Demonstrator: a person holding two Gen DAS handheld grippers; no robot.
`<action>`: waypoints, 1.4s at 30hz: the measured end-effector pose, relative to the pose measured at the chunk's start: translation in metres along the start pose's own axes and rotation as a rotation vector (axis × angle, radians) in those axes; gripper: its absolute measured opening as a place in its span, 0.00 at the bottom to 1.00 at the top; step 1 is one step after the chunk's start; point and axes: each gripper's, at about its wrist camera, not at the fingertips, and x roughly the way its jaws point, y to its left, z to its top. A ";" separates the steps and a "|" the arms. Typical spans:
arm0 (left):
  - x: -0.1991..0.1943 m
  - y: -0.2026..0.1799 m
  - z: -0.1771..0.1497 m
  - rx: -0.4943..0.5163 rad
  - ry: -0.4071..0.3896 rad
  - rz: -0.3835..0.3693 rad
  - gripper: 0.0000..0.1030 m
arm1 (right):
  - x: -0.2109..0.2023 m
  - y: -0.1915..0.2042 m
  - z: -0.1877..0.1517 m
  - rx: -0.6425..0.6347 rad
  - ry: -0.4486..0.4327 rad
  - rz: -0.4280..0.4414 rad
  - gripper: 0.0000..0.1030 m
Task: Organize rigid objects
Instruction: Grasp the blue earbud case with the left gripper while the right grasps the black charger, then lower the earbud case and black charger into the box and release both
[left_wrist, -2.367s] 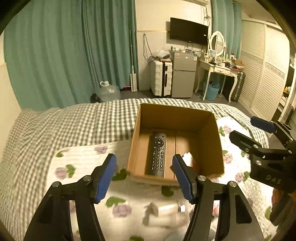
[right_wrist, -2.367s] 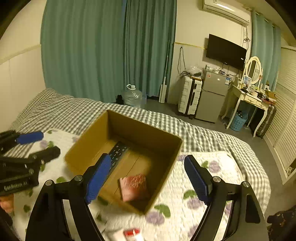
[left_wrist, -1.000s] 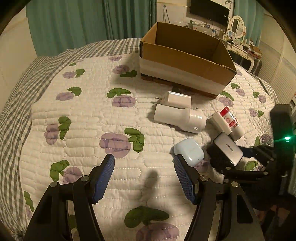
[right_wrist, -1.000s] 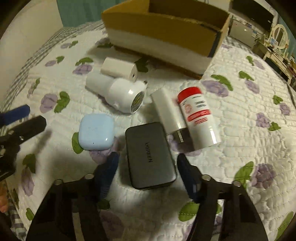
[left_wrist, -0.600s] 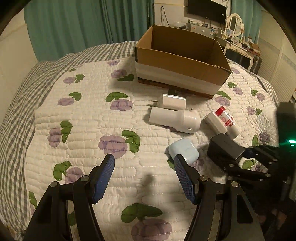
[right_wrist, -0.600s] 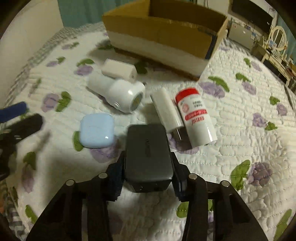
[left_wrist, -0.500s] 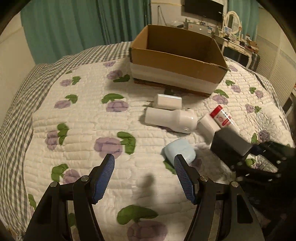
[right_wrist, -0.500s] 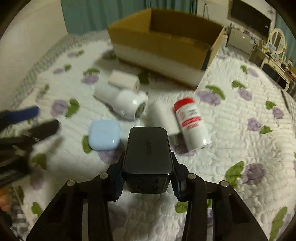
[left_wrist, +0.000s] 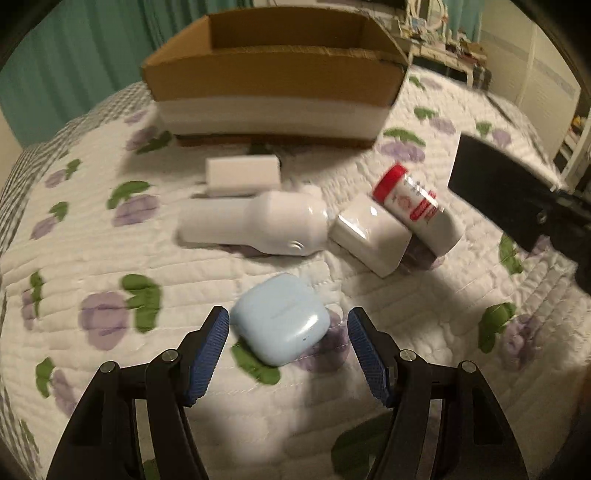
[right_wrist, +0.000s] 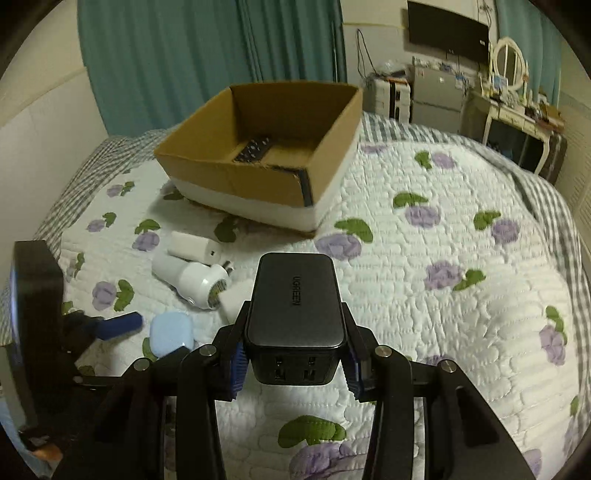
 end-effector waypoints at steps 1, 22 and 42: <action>0.004 -0.001 0.000 0.006 0.007 0.006 0.68 | 0.001 0.000 -0.001 -0.001 0.003 0.002 0.41; -0.059 0.029 0.006 -0.052 -0.080 -0.066 0.56 | -0.028 0.018 0.005 -0.053 -0.054 -0.034 0.41; -0.103 0.066 0.182 -0.010 -0.325 -0.058 0.56 | -0.046 0.024 0.170 -0.124 -0.294 -0.013 0.41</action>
